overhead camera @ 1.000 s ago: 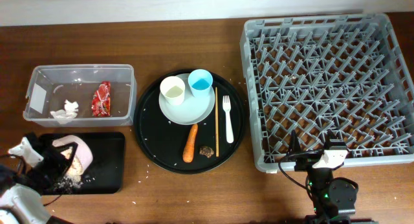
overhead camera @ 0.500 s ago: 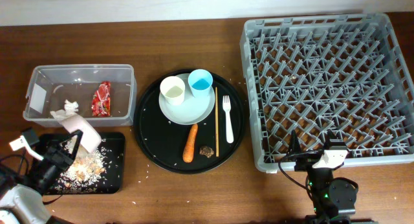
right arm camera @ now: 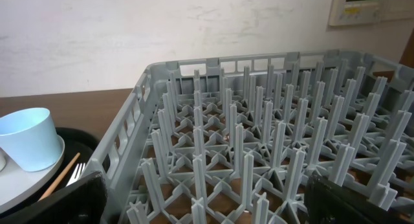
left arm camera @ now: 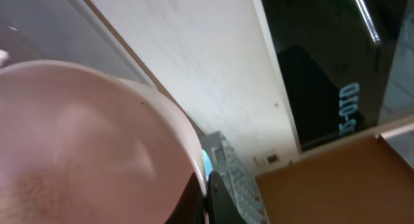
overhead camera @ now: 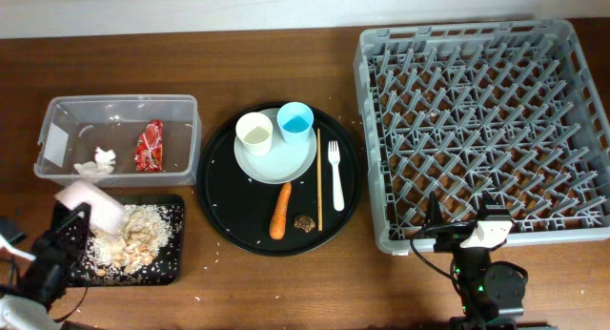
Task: Sort waste into correct bins and load items into the dishwasher rack
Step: 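Tip the pink bowl over the black tray to dump the rice, then set the empty pink bowl back on the round tray with left gripper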
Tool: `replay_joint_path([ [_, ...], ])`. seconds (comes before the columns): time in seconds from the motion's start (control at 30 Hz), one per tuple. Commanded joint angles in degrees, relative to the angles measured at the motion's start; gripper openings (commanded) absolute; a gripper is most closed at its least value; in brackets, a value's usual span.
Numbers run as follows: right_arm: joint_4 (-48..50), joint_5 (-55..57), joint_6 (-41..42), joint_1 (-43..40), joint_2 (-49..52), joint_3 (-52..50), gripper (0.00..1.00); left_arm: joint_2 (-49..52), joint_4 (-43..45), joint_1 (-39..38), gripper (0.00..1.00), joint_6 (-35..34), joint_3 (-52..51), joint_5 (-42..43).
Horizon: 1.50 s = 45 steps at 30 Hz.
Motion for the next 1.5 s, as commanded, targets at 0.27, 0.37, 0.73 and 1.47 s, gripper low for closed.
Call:
replay_joint_path([
  [0.27, -0.26, 0.66, 0.2, 0.31, -0.33, -0.37, 0.99, 0.04, 0.28, 0.76, 0.0, -5.22, -0.46, 2.8],
  [0.37, -0.26, 0.66, 0.2, 0.31, -0.33, -0.37, 0.99, 0.63, 3.91, 0.72, 0.0, -6.99, -0.48, 2.82],
  [0.73, -0.26, 0.66, 0.2, 0.31, -0.33, -0.37, 0.99, 0.63, -2.21, 0.35, 0.0, -4.9, -0.55, 2.78],
  [1.47, -0.26, 0.68, 0.2, 0.31, -0.33, -0.37, 0.99, -4.35, -0.42, -78.53, 0.0, -31.93, 16.41, -79.32],
])
